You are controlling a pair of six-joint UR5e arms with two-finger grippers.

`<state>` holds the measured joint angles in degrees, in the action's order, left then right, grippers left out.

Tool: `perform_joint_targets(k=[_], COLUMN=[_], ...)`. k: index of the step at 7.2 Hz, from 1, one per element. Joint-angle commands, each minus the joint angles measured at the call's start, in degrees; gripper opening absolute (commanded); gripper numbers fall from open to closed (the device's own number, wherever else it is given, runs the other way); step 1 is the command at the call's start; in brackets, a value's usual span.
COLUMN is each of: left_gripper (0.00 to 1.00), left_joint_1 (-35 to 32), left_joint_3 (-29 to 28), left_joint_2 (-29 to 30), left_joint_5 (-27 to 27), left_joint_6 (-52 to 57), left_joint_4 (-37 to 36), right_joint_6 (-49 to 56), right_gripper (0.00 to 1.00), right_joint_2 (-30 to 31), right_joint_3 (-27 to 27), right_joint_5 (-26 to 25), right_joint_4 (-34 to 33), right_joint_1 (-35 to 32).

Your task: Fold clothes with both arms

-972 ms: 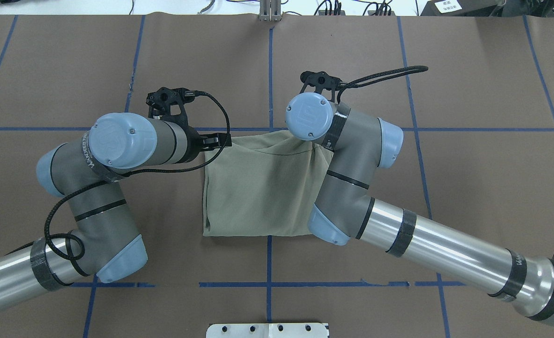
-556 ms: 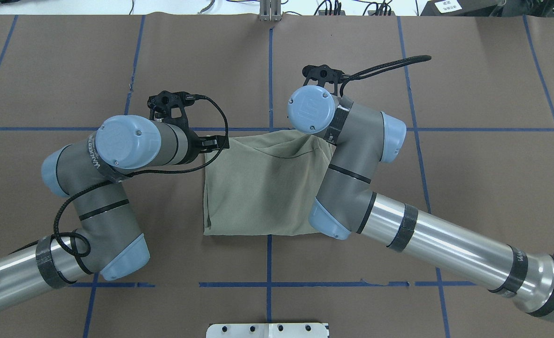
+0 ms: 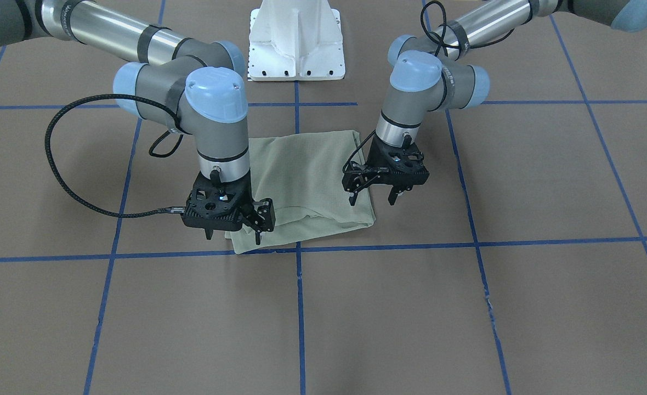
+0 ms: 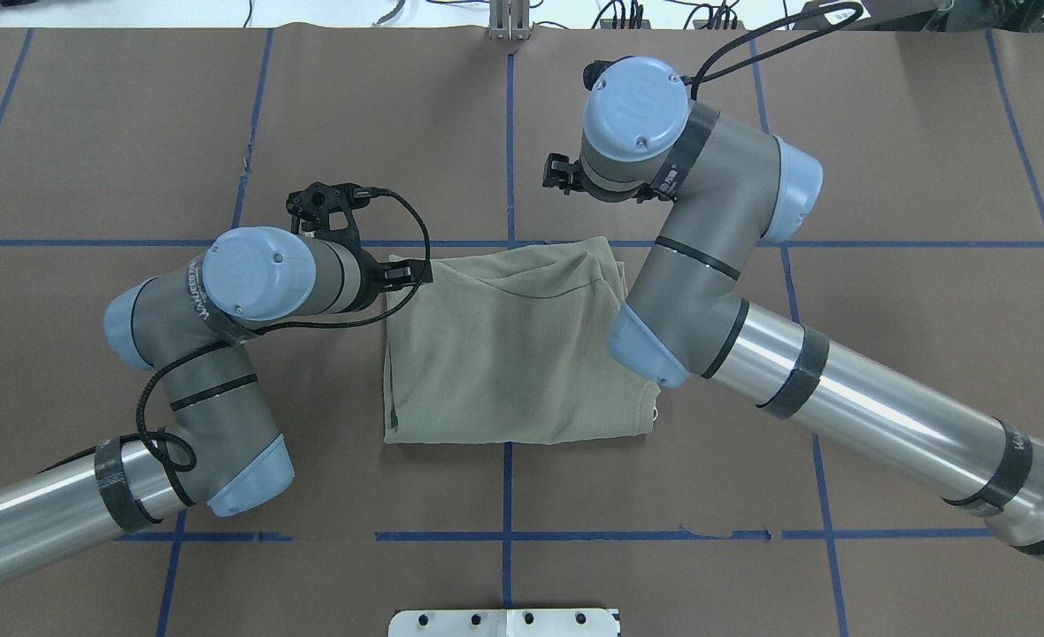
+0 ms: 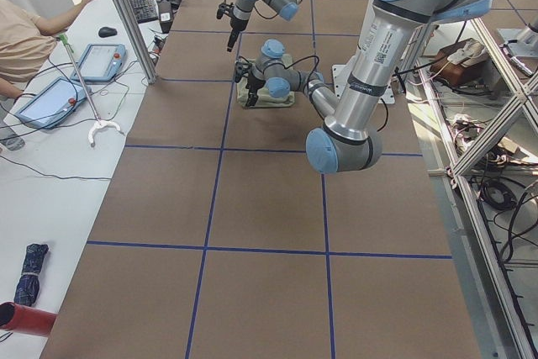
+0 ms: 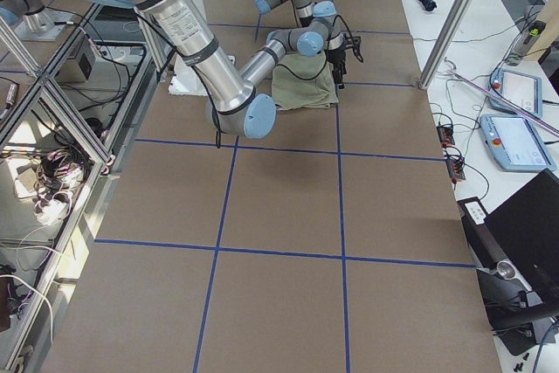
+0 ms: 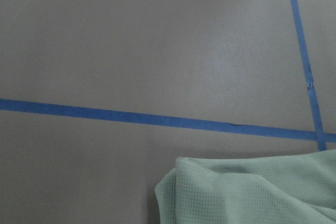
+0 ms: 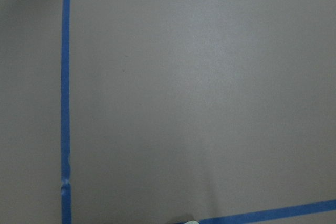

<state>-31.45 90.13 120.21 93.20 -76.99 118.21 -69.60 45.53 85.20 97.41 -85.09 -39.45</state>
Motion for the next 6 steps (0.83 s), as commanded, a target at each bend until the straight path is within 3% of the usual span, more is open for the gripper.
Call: perform_joint_targets(k=[1, 4, 6], left_gripper=[1.00, 1.00, 1.00], left_joint_1=[0.5, 1.4, -2.1], left_joint_3=[-2.7, -5.7, -5.8], left_joint_2=[1.5, 1.9, 1.5], left_joint_5=[0.0, -5.6, -6.1], left_joint_6=[0.0, 4.2, 8.5], left_joint_4=[1.2, 0.6, 0.3], right_joint_6=[3.0, 3.6, 3.6], right_gripper=[1.00, 1.00, 1.00], right_joint_2=[0.7, 1.1, 1.2], right_joint_3=[0.6, 0.6, 0.7], right_joint_5=[2.6, 2.5, 2.5], right_joint_4=[0.0, 0.1, 0.1], right_joint_1=[-1.6, -1.5, -1.5])
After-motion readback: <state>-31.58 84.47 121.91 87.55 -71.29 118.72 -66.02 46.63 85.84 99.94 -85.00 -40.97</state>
